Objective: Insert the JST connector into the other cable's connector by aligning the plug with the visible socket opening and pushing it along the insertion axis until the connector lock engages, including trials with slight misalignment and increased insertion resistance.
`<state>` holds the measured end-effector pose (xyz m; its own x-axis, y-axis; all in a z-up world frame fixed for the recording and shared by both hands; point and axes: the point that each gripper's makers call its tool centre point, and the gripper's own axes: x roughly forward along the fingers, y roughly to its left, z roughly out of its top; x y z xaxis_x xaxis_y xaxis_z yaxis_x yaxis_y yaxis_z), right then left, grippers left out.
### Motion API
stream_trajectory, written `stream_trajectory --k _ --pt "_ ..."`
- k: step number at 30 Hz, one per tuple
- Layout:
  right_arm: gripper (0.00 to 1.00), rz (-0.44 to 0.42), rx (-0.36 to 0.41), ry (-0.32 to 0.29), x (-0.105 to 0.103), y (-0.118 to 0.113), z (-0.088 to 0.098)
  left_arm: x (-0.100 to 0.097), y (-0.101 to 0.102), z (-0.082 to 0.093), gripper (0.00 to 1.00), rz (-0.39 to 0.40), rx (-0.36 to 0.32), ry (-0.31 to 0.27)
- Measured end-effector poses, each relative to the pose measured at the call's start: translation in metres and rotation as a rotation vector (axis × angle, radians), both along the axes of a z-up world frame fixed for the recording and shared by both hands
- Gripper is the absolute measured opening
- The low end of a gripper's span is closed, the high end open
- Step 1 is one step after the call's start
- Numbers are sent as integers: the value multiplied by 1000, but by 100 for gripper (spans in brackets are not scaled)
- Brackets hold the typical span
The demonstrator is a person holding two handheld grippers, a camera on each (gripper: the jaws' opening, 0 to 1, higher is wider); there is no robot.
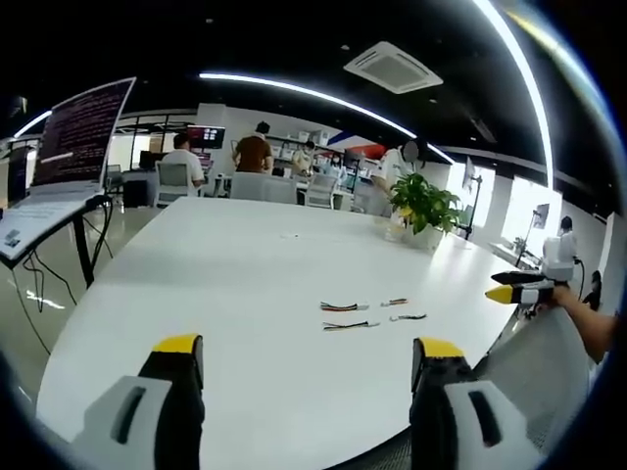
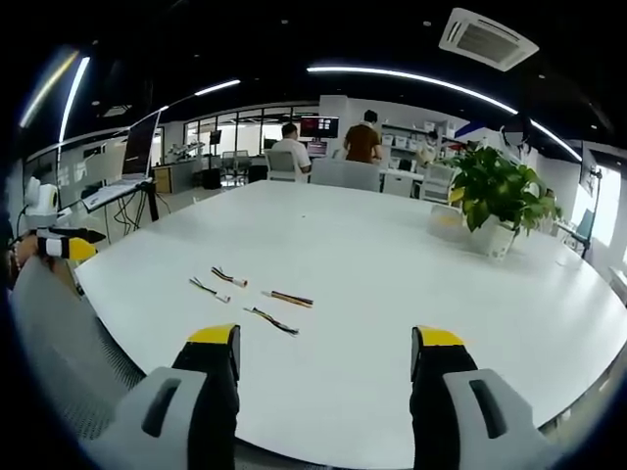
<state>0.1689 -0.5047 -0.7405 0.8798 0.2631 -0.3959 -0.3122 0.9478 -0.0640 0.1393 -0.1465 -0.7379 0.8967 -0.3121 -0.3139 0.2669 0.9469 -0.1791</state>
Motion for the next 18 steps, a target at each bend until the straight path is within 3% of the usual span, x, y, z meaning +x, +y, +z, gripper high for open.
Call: stream_trajectory --k 18 --pt "70 -6 -1 -3 0 -2 2 1 4 -3 86 12 39 19"
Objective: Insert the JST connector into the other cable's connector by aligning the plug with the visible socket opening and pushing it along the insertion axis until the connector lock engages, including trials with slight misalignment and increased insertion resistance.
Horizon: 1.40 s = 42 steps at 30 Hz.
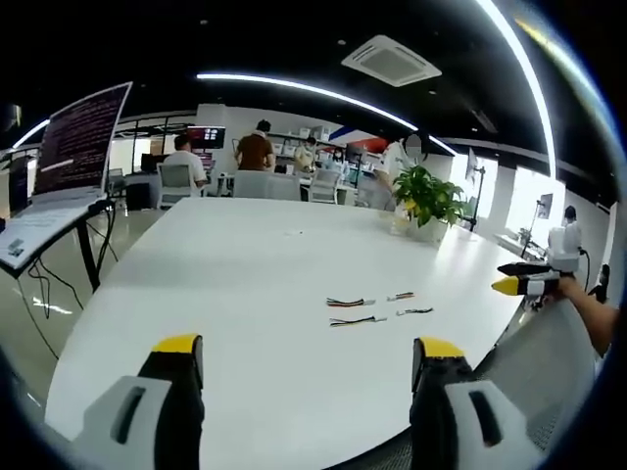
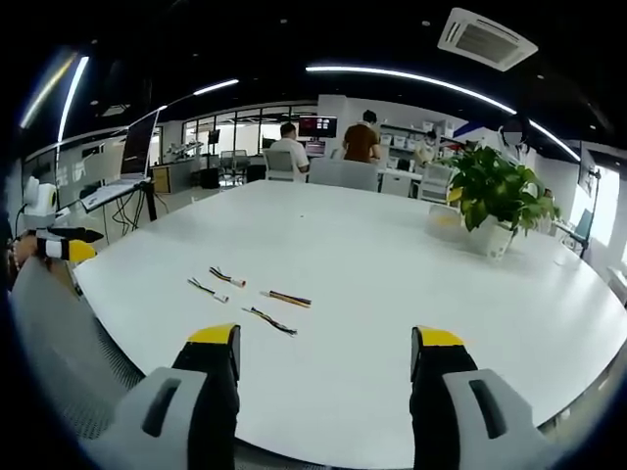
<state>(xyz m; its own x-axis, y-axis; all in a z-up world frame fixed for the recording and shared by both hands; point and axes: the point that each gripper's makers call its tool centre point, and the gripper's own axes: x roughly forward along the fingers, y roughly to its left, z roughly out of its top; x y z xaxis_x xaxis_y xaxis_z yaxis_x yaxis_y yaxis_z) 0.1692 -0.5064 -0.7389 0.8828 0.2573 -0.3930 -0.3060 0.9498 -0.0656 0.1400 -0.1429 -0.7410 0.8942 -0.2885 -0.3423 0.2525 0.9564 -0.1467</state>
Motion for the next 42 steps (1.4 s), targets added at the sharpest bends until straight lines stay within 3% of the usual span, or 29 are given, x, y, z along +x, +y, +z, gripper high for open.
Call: stream_trajectory --k 6,9,12,19,26,34,42 --pt "71 -46 40 9 2 -9 4 1 2 6 86 5 18 -22" --pt "74 -29 -46 13 7 -11 6 2 2 11 88 3 7 -25" --pt "74 -20 -52 -3 10 -9 12 6 -1 18 89 -8 9 -36" --pt "72 14 -27 -61 17 -1 47 22 -8 41 91 -53 -23 -68" --pt "71 54 -29 -130 28 6 80 38 -10 61 91 -67 -8 -108" --pt "70 101 -8 -178 43 17 109 61 -9 94 91 -87 38 -194" --pt "67 129 -25 -224 62 22 130 88 -10 124 92 -115 72 -273"
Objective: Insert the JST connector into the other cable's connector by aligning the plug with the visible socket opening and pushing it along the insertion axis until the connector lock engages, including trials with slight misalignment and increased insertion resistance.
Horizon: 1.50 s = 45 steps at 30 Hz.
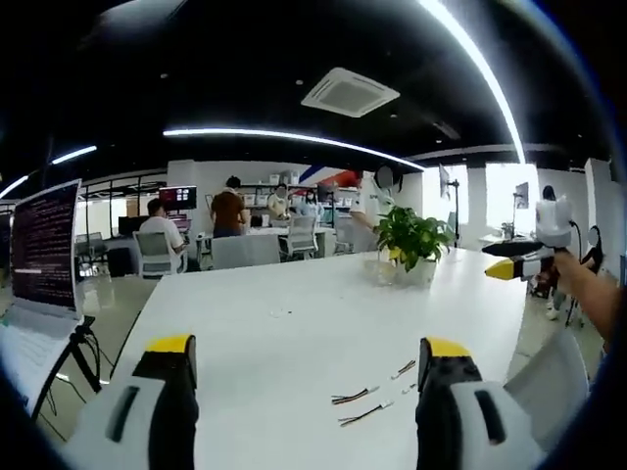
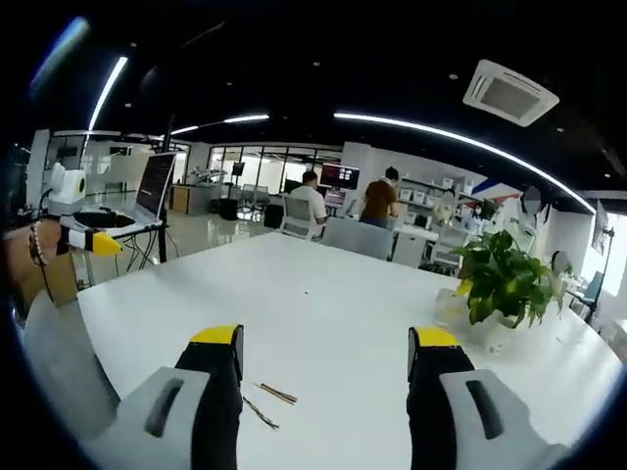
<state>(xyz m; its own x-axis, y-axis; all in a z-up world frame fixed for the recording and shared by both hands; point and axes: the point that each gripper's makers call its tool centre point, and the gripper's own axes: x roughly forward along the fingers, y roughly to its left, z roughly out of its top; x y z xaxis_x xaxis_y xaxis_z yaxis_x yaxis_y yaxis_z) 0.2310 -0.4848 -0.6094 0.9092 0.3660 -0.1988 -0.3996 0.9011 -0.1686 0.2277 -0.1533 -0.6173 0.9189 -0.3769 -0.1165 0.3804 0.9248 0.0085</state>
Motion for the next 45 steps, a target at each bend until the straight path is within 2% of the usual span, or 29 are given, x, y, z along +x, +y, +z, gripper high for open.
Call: stream_trajectory --k 5,12,16,18,22,29,34,40,45 --pt "68 -11 11 -16 14 -2 10 12 3 8 94 9 7 -26" --pt "69 -20 35 -15 30 -5 16 22 3 6 94 0 27 -17" --pt "69 -16 43 -2 40 -3 12 27 -1 6 94 -10 23 -19" --pt "69 -13 50 9 45 -1 8 42 -2 4 94 -13 13 -7" --pt "69 -1 66 31 54 4 1 48 -12 3 94 -14 4 -1" --pt "67 5 94 65 71 6 -14 63 -30 -9 94 -38 36 24" --pt "68 16 140 65 84 9 -17 81 -38 -22 95 -61 6 52" --pt "68 35 151 64 99 14 -23 98 -46 -33 98 -95 -8 37" --pt "71 71 179 92 111 24 -34 110 -50 -50 94 -127 -6 59"
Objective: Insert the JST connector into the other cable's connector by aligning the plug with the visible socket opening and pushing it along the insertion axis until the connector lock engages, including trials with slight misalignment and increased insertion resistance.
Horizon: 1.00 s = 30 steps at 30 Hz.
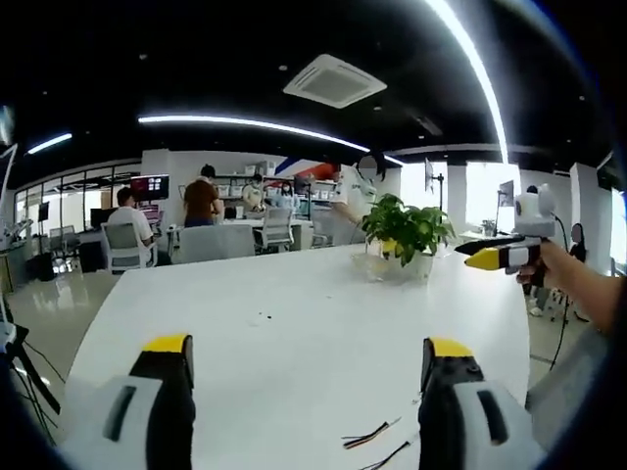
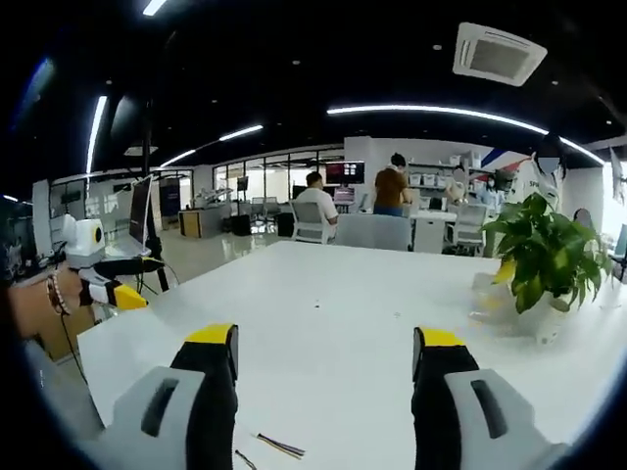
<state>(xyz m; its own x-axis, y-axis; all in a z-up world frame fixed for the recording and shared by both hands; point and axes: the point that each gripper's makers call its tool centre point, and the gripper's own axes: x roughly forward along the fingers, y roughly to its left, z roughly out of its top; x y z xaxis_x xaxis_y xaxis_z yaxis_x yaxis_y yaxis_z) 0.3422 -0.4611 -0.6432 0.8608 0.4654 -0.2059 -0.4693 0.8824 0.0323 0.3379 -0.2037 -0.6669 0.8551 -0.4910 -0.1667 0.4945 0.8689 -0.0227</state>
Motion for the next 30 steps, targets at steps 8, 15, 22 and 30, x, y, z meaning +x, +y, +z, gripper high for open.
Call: stream_trajectory --k 8,15,22,30 --pt "68 86 28 30 12 20 -23 18 -6 -24 96 -62 -38 19" --pt "59 206 57 -5 23 38 -24 31 -13 -46 96 -114 -50 71" --pt "58 277 84 -5 35 47 -34 41 -24 -54 98 -179 -46 41" --pt "65 317 135 -23 41 45 -51 45 -31 -81 97 -227 -68 96"
